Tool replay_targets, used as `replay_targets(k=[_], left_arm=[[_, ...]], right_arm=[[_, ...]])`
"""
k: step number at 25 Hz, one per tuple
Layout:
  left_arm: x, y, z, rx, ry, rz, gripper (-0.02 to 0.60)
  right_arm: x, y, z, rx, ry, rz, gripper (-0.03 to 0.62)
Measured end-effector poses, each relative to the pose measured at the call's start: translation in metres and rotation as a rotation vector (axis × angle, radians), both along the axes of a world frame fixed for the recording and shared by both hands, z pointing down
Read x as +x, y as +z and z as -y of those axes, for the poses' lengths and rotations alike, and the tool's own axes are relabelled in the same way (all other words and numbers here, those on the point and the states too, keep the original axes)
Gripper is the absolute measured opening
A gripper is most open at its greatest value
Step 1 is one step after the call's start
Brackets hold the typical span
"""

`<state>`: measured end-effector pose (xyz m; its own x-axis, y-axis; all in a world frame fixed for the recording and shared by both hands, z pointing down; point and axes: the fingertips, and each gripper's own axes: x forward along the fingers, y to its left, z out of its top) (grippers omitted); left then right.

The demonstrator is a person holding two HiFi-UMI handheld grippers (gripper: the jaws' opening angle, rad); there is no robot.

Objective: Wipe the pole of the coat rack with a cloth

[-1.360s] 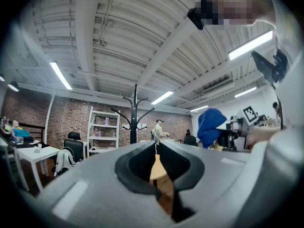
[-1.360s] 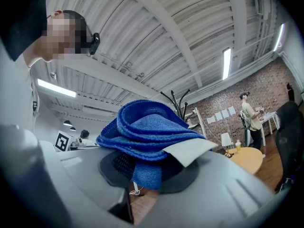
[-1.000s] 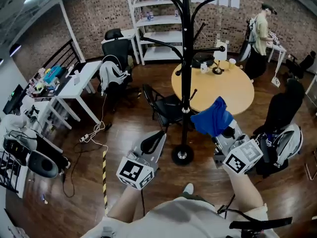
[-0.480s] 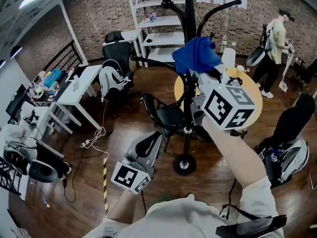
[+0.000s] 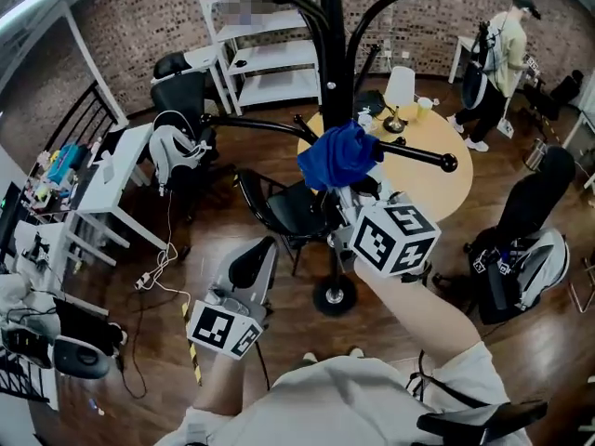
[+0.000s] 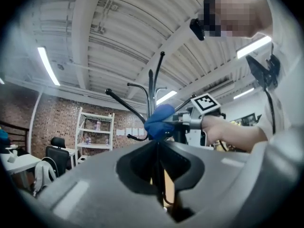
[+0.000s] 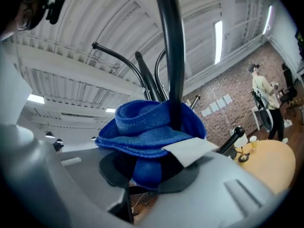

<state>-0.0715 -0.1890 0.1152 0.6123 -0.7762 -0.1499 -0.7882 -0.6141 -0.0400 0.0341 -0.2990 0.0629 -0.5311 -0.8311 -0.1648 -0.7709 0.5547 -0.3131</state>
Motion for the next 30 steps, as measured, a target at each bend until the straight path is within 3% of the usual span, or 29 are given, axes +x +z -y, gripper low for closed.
replay_targets(k=[4,8,13,19,23,26,30], left_arm=[[-0.001,-0.003,0.019,0.007,0.011,0.005,0.014],[0.014,-0.012,0.043,0.024,0.082,-0.004,0.014],[0.02,-0.024,0.056,0.068,0.265,-0.05,0.014],[-0.004,-0.015,0.051,0.067,0.523,-0.023,0.014],[-0.033,-0.013,0.058,0.029,0.599,-0.042,0.014],[-0.045,-0.019,0.043,0.024,0.672,-0.06,0.014],[-0.043,-0.031,0.043,0.047,0.697,-0.079,0.014]], right_arm=[[0.0,-0.028,-0.037,0.136,-0.047,0.026,0.092],[0.011,-0.037,-0.084,0.273,-0.052,-0.033,0.092],[0.009,-0.027,-0.113,0.282,0.072,-0.097,0.094],[-0.04,-0.019,-0.136,0.239,0.244,-0.139,0.094],[-0.055,-0.024,-0.131,0.238,0.396,-0.205,0.094],[-0.052,-0.058,-0.129,0.255,0.476,-0.268,0.094],[-0.042,-0.132,-0.086,0.304,0.471,-0.368,0.094]])
